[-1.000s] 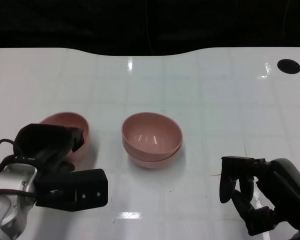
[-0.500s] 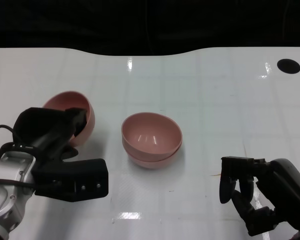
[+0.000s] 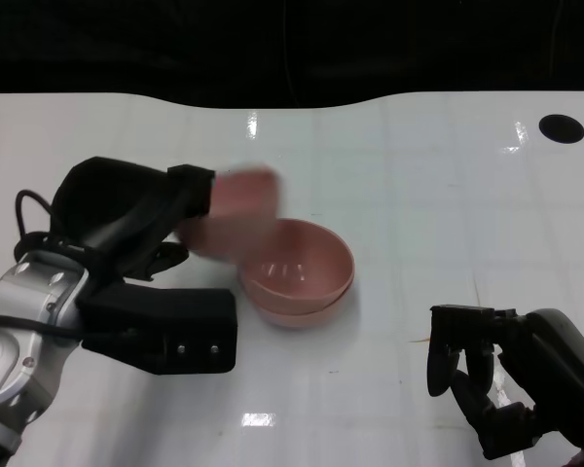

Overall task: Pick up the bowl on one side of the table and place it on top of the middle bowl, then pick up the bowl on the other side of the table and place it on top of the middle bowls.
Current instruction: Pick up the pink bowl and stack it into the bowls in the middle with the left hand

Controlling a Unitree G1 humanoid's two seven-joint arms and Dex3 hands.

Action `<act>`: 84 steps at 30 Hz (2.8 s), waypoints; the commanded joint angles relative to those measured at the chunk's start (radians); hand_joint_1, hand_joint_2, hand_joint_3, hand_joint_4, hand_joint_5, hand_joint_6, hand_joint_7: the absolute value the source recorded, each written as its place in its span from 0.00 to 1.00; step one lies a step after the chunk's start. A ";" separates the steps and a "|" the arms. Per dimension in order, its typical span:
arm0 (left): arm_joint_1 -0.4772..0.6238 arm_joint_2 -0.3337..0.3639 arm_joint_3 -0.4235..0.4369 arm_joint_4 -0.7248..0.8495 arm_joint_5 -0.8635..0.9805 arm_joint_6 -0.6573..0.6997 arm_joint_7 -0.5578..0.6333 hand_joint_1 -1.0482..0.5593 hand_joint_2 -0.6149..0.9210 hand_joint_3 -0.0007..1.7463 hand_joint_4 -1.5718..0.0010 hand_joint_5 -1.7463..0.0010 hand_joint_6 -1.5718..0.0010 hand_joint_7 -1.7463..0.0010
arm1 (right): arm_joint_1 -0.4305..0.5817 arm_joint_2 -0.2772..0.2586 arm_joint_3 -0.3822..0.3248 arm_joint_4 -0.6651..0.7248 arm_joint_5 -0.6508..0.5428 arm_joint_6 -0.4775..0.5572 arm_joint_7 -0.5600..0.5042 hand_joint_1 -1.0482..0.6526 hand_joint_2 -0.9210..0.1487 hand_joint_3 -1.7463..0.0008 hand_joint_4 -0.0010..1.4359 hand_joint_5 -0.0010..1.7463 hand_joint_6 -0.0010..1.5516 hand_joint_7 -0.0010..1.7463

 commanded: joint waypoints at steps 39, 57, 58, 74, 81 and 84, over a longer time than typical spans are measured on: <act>-0.174 -0.071 -0.152 0.259 0.160 -0.140 0.168 0.47 0.93 0.09 0.43 0.00 0.25 0.75 | 0.006 -0.001 -0.005 -0.004 -0.002 0.003 -0.001 0.57 0.71 0.07 0.66 1.00 0.50 0.91; -0.078 -0.043 -0.158 0.263 0.123 -0.141 0.117 0.45 1.00 0.06 0.50 0.65 0.47 0.97 | 0.008 0.000 -0.004 -0.013 -0.001 0.008 0.004 0.57 0.70 0.07 0.66 1.00 0.51 0.91; -0.068 -0.043 -0.156 0.257 0.118 -0.137 0.110 0.44 1.00 0.07 0.51 0.74 0.50 0.98 | 0.009 0.000 -0.004 -0.014 -0.002 0.009 0.003 0.57 0.70 0.07 0.66 1.00 0.50 0.91; 0.047 -0.025 -0.096 0.091 0.086 -0.089 0.085 0.21 1.00 0.16 0.94 1.00 0.92 1.00 | 0.006 0.000 -0.004 -0.009 -0.002 0.005 0.002 0.57 0.71 0.07 0.67 1.00 0.51 0.91; 0.144 -0.003 -0.010 -0.048 0.000 -0.090 0.074 0.21 1.00 0.18 0.92 0.98 0.90 0.99 | 0.002 0.003 -0.003 -0.005 -0.004 0.004 0.001 0.57 0.71 0.07 0.67 1.00 0.51 0.91; 0.198 0.001 0.036 -0.105 -0.068 -0.116 0.078 0.23 1.00 0.17 0.89 0.97 0.88 0.98 | -0.001 0.002 -0.005 0.002 0.003 -0.001 0.004 0.58 0.71 0.07 0.67 1.00 0.51 0.91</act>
